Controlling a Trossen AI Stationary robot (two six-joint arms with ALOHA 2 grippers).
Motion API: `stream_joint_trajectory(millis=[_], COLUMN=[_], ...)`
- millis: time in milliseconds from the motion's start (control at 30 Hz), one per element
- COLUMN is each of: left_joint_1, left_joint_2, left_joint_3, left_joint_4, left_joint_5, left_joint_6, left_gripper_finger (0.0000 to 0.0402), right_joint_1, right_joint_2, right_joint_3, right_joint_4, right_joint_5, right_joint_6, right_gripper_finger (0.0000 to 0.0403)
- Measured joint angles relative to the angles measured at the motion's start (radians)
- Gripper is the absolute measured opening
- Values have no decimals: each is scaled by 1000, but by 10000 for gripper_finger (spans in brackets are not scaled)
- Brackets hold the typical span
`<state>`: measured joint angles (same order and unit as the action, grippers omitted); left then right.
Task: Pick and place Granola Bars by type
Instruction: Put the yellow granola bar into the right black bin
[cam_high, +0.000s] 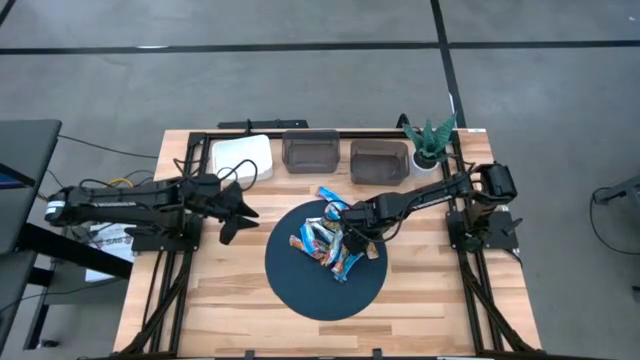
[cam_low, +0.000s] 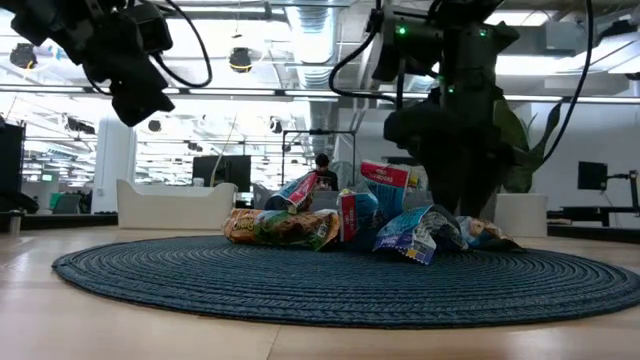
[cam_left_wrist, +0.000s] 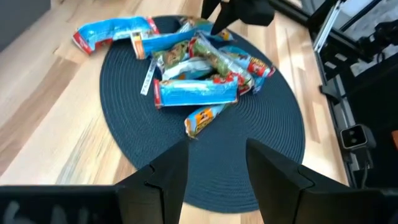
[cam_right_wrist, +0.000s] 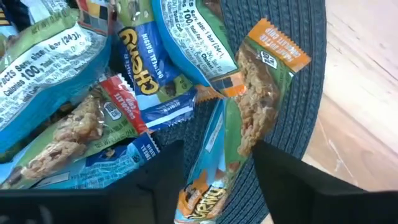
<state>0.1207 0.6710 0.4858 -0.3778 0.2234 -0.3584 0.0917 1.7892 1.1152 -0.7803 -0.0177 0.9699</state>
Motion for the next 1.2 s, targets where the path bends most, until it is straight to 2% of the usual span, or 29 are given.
stream_joint_trajectory(millis=[267,600,833,1000,1200], left_joint_1=[0,0,0,0,0], left_joint_2=[8,8,8,8,8], left_joint_3=[0,0,0,0,0], left_joint_4=[2,2,13,33,52], left_joint_5=[0,0,-2,-25,-61], left_joint_6=[0,-1,-2,-2,-36], left_gripper_finger=[153,153,153,153,153], right_joint_1=[2,1,-35,-84,-191], right_joint_2=[59,54,54,54,52], right_joint_3=[0,27,130,258,429], right_joint_4=[3,-33,-167,-315,-450], right_joint_5=[-7,-10,8,106,336], right_joint_6=[0,-7,-85,-174,-309], right_gripper_finger=[107,66,59,58,58])
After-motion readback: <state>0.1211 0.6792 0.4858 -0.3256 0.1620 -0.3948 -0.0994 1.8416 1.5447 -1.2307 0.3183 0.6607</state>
